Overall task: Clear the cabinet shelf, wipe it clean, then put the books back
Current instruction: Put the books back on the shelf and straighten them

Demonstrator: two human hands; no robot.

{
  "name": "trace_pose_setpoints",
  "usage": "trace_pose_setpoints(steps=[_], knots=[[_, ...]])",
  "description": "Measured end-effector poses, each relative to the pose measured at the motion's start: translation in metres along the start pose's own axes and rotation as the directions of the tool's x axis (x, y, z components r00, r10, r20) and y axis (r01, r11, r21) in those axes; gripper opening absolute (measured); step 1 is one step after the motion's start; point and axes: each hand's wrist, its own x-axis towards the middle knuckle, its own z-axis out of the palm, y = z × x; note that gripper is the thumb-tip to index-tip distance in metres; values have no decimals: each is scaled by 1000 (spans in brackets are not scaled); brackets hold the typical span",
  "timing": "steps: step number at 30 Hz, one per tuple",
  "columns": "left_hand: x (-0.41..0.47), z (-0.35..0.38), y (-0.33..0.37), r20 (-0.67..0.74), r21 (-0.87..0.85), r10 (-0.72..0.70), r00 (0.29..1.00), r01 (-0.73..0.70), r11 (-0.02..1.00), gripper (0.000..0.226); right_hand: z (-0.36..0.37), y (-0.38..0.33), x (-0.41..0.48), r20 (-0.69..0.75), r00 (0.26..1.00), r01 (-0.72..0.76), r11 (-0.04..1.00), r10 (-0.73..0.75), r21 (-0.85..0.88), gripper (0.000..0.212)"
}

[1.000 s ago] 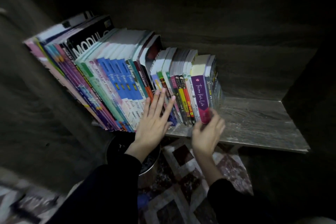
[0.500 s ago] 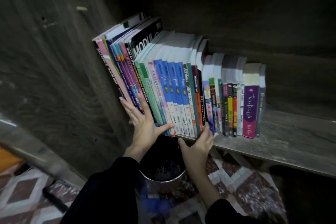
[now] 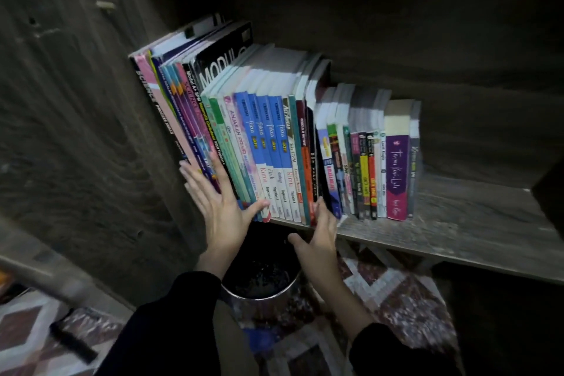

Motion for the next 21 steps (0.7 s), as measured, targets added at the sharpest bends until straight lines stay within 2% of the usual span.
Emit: trace_pose_setpoints(steps=[2, 3, 4, 6, 8, 9, 11, 13, 14, 15, 16, 18, 19, 21], knots=[[-11, 2, 19, -68, -33, -27, 997, 24, 999, 126, -15, 4, 3, -32, 999, -3, 1000, 4, 23, 62], [-14, 3, 33, -121, -58, 24, 992, -31, 998, 116, -24, 4, 4, -118, 993, 26, 999, -23, 28, 47], [-16, 4, 49, -170, -74, 117, 979, -131, 989, 107, -36, 2, 4, -246, 968, 68, 997, -56, 41, 32], [-17, 7, 86, -198, -81, 354, 914, -375, 923, 95, -64, -1, 9, -531, 840, 142, 990, -113, 15, 13], [-15, 11, 124, -156, -52, 545, 824, -558, 828, 90, -92, -1, 20, -700, 697, 175, 983, -157, -46, 35], [-12, 13, 142, -114, -29, 606, 787, -612, 790, 88, -104, -2, 27, -732, 669, 138, 989, -129, -49, 48], [1, 16, 172, -13, 13, 639, 769, -639, 769, 82, -125, -3, 48, -702, 710, -28, 999, 43, 33, 60], [21, 12, 194, 105, 4, 499, 860, -502, 865, 77, -140, 9, 76, -544, 800, -170, 965, 252, 197, 65], [33, 10, 202, 169, -21, 381, 909, -383, 923, 74, -146, 17, 89, -464, 833, -198, 945, 302, 260, 78], [45, 7, 208, 248, -42, 274, 929, -272, 961, 72, -152, 25, 99, -398, 856, -232, 933, 330, 276, 93], [57, 6, 214, 335, -46, 193, 922, -188, 981, 71, -158, 33, 108, -352, 874, -261, 935, 335, 241, 98], [74, 4, 221, 456, -33, 107, 884, -103, 994, 71, -163, 29, 108, -311, 895, -283, 947, 318, 155, 77], [79, 4, 223, 469, -28, 99, 878, -97, 995, 70, -164, 30, 107, -305, 896, -288, 946, 321, 149, 70], [81, 4, 224, 425, -19, 118, 897, -121, 992, 66, -160, 35, 106, -255, 903, -313, 935, 347, 165, 81]])
